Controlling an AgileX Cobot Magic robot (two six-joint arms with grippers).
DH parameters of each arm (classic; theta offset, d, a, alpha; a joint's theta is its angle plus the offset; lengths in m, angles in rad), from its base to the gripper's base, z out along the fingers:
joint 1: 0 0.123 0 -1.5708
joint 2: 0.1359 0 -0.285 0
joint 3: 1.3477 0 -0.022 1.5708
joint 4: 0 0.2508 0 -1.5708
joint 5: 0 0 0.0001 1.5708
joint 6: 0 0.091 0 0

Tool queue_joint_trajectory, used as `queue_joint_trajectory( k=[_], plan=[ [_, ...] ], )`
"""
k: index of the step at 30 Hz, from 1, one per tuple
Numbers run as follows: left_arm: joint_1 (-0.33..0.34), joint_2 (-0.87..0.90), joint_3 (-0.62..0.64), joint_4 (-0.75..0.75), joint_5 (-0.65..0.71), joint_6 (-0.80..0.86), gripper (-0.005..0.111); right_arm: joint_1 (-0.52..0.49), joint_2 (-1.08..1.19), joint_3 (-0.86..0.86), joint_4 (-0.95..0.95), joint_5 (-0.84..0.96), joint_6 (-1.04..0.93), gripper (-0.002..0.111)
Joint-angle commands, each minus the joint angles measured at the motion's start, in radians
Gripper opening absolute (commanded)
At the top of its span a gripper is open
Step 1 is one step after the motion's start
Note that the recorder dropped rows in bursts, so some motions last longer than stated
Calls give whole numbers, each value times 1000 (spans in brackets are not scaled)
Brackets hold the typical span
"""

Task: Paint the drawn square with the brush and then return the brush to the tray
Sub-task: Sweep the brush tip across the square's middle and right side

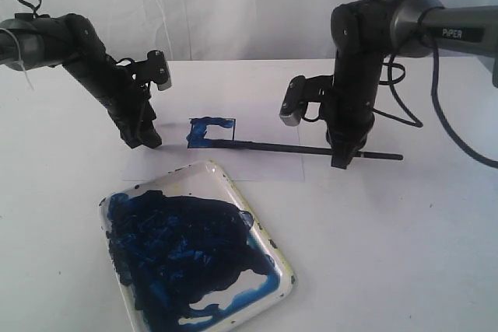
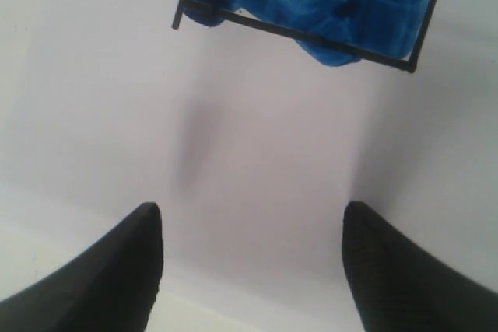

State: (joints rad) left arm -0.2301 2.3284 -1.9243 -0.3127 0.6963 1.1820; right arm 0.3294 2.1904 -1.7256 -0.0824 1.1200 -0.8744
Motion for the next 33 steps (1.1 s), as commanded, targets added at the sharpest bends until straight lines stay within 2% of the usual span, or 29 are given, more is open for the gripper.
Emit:
queue_joint_trajectory(
  k=[1, 10, 17, 23, 33],
  plan=[
    [-2, 26, 9, 15, 14, 2, 69, -2, -26, -6, -27, 16, 21, 0],
    [-2, 26, 9, 15, 14, 2, 69, -2, -36, -6, -83, 50, 50, 0],
    [-2, 26, 9, 15, 14, 2, 69, -2, -37, -6, -82, 39, 45, 0],
    [-2, 26, 9, 15, 14, 2, 69, -2, -74, -6, -28, -41, 38, 0],
    [-2, 26, 9, 15, 14, 2, 69, -2, -80, -6, -23, -22, 23, 0]
  ],
)
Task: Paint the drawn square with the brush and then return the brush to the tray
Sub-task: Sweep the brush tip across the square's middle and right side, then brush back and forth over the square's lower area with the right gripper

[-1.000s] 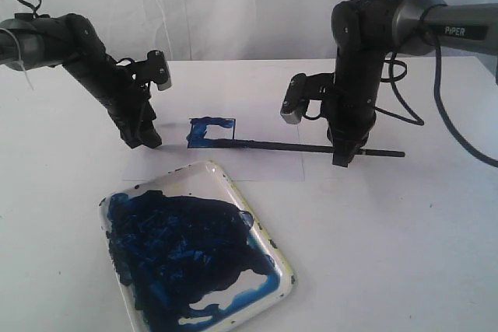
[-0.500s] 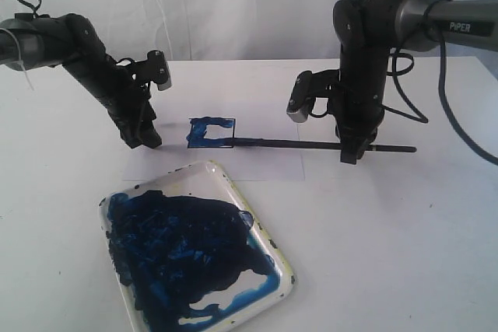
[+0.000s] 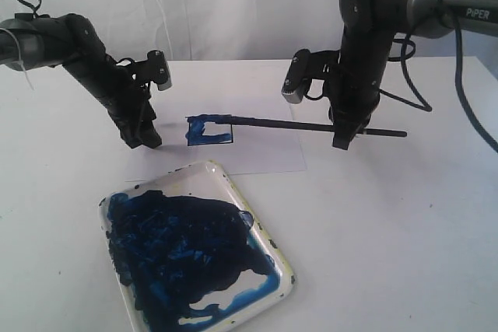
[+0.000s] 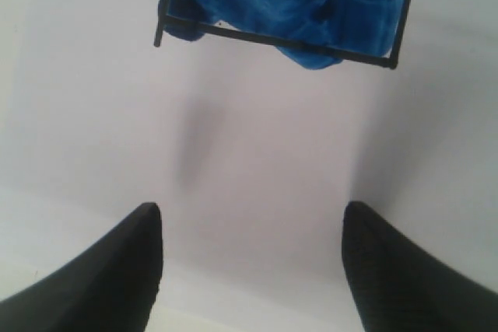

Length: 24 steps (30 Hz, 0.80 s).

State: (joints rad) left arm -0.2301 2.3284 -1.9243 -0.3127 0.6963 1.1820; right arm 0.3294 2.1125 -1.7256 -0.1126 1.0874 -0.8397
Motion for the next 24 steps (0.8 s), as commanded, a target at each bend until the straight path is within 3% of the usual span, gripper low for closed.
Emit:
queue_joint_trajectory(
  k=[1, 15, 24],
  plan=[
    [-2, 26, 9, 15, 14, 2, 69, -2, 0, -6, 11, 13, -12, 0],
    [-2, 26, 9, 15, 14, 2, 69, -2, 46, -6, 9, 41, 0, 0],
    [-2, 26, 9, 13, 14, 2, 69, -2, -2, -6, 7, -92, 146, 0]
  ],
)
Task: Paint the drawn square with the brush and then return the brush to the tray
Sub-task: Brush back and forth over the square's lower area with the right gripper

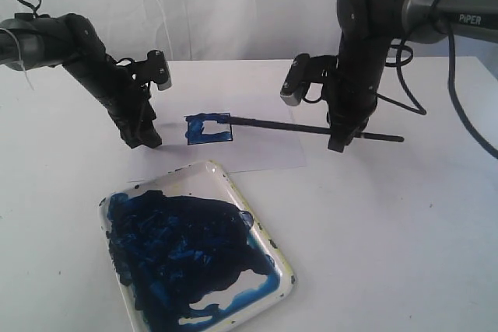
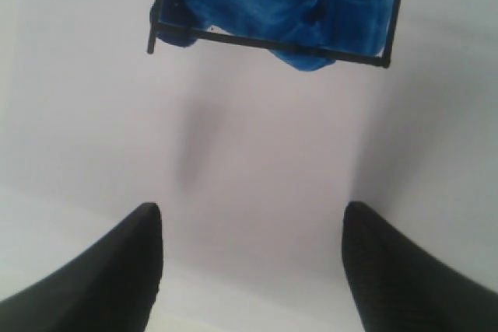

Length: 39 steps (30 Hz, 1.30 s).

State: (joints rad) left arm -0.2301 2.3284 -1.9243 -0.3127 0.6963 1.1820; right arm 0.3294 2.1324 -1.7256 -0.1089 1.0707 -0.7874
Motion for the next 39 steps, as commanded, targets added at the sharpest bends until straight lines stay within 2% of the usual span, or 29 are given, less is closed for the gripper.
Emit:
queue_joint_trajectory(
  k=[1, 10, 14, 17, 23, 30, 39],
  plan=[
    [-2, 26, 9, 13, 14, 2, 69, -2, -20, -6, 1, -88, 98, 0],
    [-2, 26, 9, 13, 12, 2, 69, 4, 42, -84, 6, -21, 164, 0],
    [-2, 26, 9, 13, 10, 2, 69, 42, 87, -173, 2, 105, 164, 0],
    [-2, 26, 9, 13, 5, 2, 69, 70, 115, -212, 0, 137, 164, 0],
    [-2, 26, 9, 13, 5, 2, 69, 105, 150, -222, -5, 150, 162, 0],
    [-2, 26, 9, 13, 5, 2, 69, 105, 175, -222, -168, 143, 252, 0],
    [-2, 26, 9, 13, 9, 2, 69, 108, 121, -222, -144, 129, 217, 0]
  ],
)
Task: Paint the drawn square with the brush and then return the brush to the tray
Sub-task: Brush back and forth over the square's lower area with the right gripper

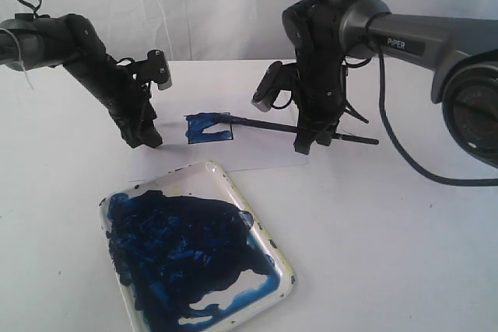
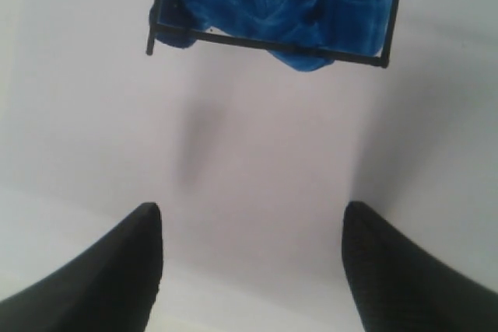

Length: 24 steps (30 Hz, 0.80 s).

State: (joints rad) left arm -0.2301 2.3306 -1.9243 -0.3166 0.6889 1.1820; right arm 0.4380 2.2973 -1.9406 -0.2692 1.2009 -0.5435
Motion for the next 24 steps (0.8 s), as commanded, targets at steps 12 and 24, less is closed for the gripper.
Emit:
queue_joint_trajectory(
  k=[12, 24],
  plan=[
    [-2, 24, 9, 17, 14, 2, 69, 19, -21, 0, 101, 20, -110, 0],
    [-2, 24, 9, 17, 16, 2, 69, 19, -1, 0, 2, 20, -100, 0]
  ],
)
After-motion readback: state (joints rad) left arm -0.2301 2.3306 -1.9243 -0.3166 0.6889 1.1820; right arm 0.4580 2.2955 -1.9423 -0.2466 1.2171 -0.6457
